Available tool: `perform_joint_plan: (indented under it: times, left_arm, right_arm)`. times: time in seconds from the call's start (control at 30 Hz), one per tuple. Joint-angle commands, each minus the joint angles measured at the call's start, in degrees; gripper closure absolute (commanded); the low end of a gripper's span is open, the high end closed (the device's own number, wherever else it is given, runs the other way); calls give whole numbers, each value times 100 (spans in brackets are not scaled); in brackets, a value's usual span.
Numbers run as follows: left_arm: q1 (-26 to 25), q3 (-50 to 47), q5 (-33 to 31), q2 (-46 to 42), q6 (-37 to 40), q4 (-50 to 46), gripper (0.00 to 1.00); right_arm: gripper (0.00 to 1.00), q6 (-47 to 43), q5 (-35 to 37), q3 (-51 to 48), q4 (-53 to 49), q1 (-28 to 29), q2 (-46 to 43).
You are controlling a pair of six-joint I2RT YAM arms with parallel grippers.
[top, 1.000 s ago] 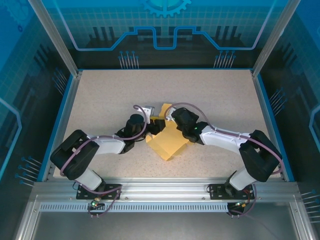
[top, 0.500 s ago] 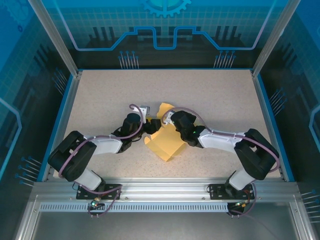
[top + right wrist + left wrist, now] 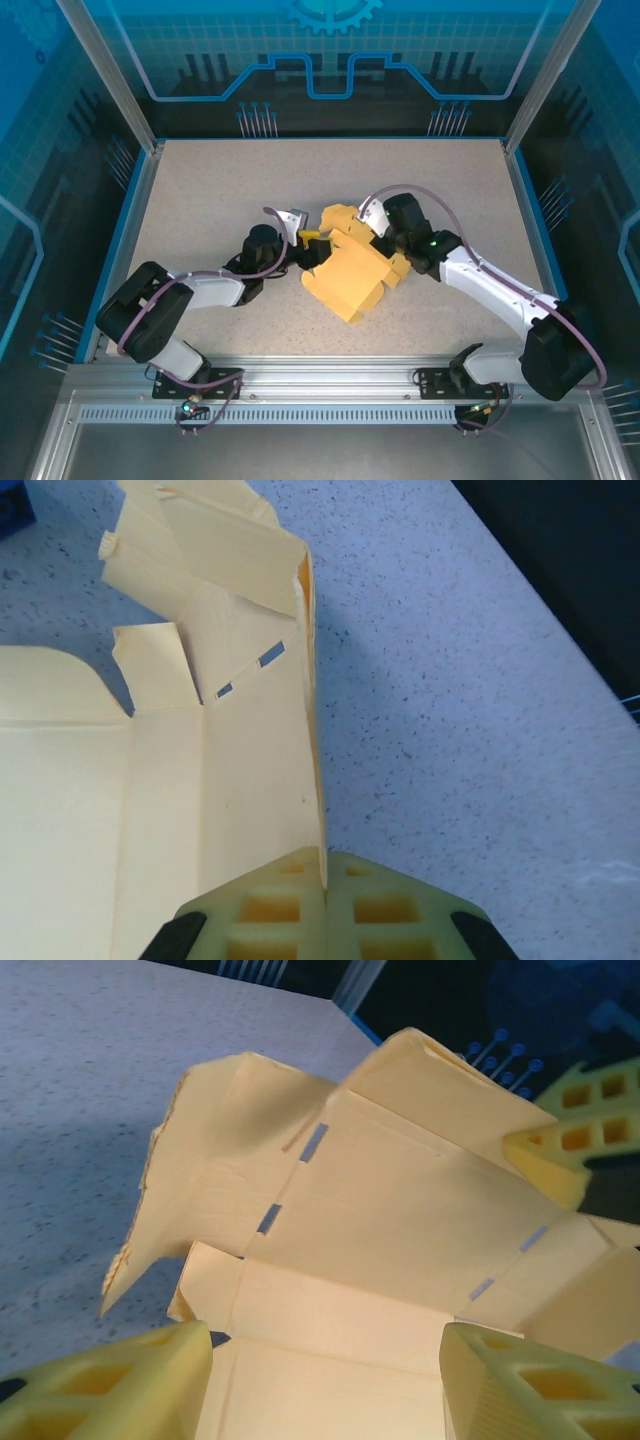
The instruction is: Fold the paper box
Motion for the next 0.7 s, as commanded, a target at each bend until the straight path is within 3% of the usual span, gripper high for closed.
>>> perform_joint_plan:
  times: [0.0,0.3,0.67]
  left_arm:
    - [-96,125,390,232,374,168,37]
    - [-235,908,128,742,879,-911,36]
    - [-222,1418,-367,1347,941,-1346,33]
  right_arm:
    - [97,586,-1122,217,-636,-352,-81]
    - [97,895,-1920,282,-774,-874,-89]
    - [97,949,-2156,337,-797,-991,-56]
